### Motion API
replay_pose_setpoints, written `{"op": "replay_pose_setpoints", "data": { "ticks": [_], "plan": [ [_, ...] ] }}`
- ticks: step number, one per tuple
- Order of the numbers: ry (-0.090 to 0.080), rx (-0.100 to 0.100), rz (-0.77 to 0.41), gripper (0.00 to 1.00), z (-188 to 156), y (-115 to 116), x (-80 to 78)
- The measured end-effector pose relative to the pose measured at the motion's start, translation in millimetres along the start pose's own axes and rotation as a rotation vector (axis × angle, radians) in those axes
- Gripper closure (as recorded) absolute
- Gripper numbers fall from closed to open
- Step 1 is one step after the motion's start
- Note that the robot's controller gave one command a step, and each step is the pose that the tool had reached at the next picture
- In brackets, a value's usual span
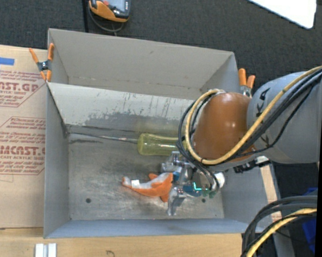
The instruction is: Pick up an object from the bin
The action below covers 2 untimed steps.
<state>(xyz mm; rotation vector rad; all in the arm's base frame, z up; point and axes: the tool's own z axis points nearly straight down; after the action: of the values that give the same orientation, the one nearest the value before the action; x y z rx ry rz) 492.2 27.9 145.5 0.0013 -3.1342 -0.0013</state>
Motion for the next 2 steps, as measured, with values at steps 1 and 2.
{"op": "replay_pose_setpoints", "data": {
  "ticks": [1, 2],
  "plan": [
    [-0.007, 0.0, 0.0, 0.0, -3.1, 0.0, -1.9],
    [-0.02, -0.002, 0.021, 1.0, 72.8, 10.2, -1.2]
  ]
}}
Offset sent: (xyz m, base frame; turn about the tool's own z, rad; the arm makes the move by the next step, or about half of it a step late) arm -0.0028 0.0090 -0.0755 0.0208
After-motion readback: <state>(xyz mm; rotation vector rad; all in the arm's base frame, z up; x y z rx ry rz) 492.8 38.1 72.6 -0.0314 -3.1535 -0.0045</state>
